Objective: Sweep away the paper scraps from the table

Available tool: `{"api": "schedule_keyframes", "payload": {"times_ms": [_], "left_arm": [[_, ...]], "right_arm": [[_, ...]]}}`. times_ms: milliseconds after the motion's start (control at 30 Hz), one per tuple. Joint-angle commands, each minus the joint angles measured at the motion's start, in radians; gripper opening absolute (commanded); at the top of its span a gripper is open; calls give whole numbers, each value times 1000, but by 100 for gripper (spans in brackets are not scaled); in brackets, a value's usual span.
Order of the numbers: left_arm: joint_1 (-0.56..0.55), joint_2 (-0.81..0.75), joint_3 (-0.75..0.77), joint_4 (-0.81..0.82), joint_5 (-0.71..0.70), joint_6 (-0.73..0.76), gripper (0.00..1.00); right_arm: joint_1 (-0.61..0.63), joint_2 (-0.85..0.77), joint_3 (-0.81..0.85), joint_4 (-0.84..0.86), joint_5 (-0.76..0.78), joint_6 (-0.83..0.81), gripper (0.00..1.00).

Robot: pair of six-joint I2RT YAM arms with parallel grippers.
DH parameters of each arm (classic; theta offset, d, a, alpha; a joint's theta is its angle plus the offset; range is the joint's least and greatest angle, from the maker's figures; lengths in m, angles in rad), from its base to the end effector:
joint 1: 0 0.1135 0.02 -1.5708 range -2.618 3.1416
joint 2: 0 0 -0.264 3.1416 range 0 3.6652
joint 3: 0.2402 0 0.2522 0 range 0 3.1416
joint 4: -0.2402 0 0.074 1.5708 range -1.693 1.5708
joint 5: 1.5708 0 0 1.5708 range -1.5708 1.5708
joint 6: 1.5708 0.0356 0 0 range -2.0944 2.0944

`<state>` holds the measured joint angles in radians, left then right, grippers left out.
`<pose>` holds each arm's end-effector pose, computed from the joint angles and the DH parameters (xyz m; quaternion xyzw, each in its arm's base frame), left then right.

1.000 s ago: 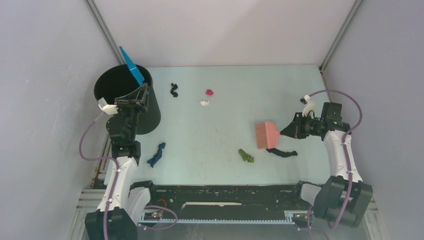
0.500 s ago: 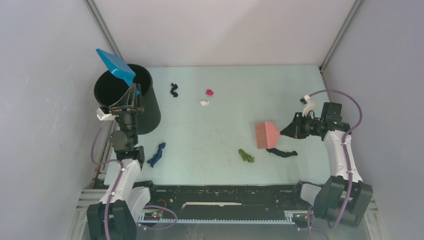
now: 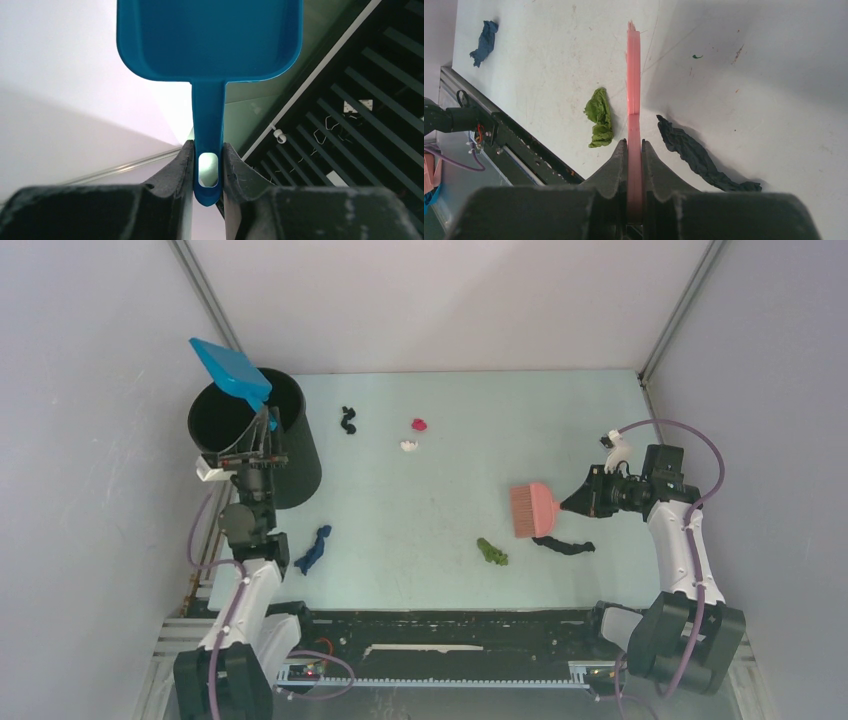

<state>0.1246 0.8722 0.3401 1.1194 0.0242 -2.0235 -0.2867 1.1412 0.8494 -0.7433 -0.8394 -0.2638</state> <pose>0.1817 0.0219 0.3038 -0.4100 0.2344 -0.7200 0.5085 0.2107 -0.0345 0.2564 -0.0977 0.8818 0.3125 0.3394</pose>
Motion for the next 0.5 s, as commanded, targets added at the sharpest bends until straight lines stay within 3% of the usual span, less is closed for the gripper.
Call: {"api": "schedule_keyframes", "payload": {"times_ms": [0,67,133,233,333,467], "left_arm": [[-3,-69,106,-153,125,90,0],[-3,-78,161,-238,208,176,0],[-18,-84,255,-418,338,356,0],[-89,-101,426,-837,465,729,0],[-212,-109,546,-1240,469,1090,0],[-276,-93,518,-1431,642,1234,0]], "right_arm": [[-5,-5,8,5,-6,-17,0],[-5,-2,9,5,-10,-18,0],[-5,-3,8,5,-18,-17,0],[-5,-20,8,5,-34,-30,0],[-5,-62,8,18,-37,-23,0],[21,-114,10,68,14,11,0]]}}
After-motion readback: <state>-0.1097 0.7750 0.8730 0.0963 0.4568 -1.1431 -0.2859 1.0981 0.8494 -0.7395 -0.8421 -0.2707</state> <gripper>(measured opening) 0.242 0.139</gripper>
